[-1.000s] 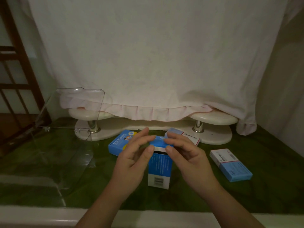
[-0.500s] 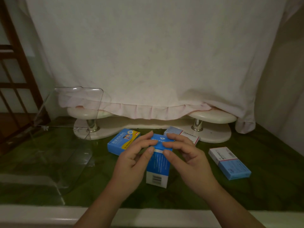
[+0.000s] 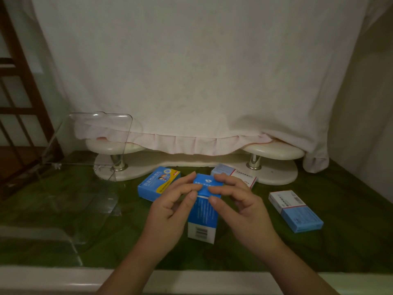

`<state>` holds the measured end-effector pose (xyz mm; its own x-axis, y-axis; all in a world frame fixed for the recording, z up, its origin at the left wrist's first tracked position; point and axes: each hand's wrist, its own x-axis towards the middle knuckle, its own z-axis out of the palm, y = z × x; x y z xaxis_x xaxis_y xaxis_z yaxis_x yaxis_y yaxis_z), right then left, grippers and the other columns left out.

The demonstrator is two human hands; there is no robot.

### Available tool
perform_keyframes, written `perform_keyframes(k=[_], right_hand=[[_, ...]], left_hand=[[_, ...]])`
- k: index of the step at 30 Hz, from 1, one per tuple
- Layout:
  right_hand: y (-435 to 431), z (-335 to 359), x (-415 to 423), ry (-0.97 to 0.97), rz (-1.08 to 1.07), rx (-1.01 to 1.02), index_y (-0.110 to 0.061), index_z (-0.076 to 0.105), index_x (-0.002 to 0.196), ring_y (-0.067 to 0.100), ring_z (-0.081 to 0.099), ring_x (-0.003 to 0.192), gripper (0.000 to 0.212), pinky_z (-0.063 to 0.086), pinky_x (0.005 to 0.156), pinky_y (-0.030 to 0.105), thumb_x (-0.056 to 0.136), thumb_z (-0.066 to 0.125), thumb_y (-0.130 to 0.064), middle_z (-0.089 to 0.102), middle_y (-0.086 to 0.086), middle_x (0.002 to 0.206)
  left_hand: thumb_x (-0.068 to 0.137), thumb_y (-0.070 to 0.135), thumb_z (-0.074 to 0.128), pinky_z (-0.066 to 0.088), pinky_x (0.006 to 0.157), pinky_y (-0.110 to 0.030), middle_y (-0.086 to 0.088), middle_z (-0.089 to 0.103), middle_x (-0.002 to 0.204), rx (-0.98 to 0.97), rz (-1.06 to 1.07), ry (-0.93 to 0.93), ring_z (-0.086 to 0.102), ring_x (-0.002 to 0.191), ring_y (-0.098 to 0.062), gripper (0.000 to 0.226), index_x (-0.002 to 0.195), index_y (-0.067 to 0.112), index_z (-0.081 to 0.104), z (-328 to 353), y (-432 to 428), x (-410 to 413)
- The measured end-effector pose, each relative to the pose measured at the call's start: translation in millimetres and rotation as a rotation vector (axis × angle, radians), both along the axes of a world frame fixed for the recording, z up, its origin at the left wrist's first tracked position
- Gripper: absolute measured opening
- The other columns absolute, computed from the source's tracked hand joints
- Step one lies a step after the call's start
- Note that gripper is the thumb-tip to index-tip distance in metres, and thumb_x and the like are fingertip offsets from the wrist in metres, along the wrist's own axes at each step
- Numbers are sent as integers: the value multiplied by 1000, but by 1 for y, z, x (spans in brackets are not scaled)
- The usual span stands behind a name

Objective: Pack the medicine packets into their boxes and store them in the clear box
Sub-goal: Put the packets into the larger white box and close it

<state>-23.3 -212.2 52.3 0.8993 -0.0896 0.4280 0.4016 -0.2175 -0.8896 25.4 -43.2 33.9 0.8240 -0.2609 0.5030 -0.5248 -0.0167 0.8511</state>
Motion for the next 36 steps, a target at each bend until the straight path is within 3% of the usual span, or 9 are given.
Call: perform_keyframes(k=[12,23,26,30,36], right_hand=[[-1,-5,3,-3,-13,-36,-42,73,96,-2,44,131,23,54,97,40,74,66,-42,55,-26,128],[-2,-7,4,-11,-35,-77,-42,73,96,-5,44,129,21,53,95,27,76,67,-39,55,-27,127],[-2,-7,4,-2,-30,-80,-41,73,96,-6,44,128,20,53,94,25,81,69,-29,55,-27,127],[-2,-5,3,6,-28,-62,-43,73,94,-7,44,128,22,54,91,26,74,65,-42,56,-27,126],[-2,-5,4,5,-32,-54,-43,74,93,-6,45,128,21,54,86,19,74,67,-39,56,-27,126]], left_hand=[[91,25,56,41,94,-6,24,59,131,-8,24,7,48,127,7,24,108,31,72,-3,0,0],[91,28,54,40,94,-6,27,58,131,11,32,13,48,127,9,25,107,34,72,-3,1,-1],[91,28,54,40,93,-5,27,59,130,6,36,16,48,126,9,25,108,32,72,-3,0,-1],[91,28,54,41,94,-6,27,59,130,0,32,32,48,126,8,25,106,34,73,-3,0,-1],[91,29,54,41,94,-5,27,59,131,3,27,53,48,127,9,24,106,33,72,-2,1,-1]])
